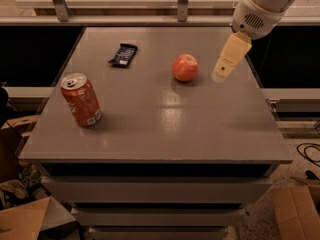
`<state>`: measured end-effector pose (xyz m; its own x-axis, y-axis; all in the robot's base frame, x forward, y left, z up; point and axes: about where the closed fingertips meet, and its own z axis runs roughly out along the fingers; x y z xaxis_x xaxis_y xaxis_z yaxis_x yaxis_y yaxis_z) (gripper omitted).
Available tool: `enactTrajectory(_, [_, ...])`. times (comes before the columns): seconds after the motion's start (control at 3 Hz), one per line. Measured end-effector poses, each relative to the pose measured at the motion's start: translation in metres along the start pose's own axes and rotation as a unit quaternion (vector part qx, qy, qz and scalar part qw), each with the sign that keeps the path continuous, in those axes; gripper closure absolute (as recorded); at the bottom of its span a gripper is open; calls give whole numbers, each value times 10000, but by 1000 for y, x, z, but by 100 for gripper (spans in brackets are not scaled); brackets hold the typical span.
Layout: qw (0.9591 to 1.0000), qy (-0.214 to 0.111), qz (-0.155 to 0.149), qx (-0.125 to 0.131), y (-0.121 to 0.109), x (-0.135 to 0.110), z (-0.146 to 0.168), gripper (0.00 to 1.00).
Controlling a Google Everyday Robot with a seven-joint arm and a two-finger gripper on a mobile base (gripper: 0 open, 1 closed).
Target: Move apple near coke can
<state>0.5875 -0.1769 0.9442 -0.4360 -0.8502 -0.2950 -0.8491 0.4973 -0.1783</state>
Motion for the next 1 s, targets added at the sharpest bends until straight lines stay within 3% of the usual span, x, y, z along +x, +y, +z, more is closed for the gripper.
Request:
enactTrajectory(0.33, [9977, 60, 679, -66, -21, -24, 24, 0])
enactTrajectory(0.67, [9880, 217, 1511, -234, -31, -50, 54, 0])
enactTrajectory(1.0, [9804, 205, 1948, -214, -33, -53, 58, 0])
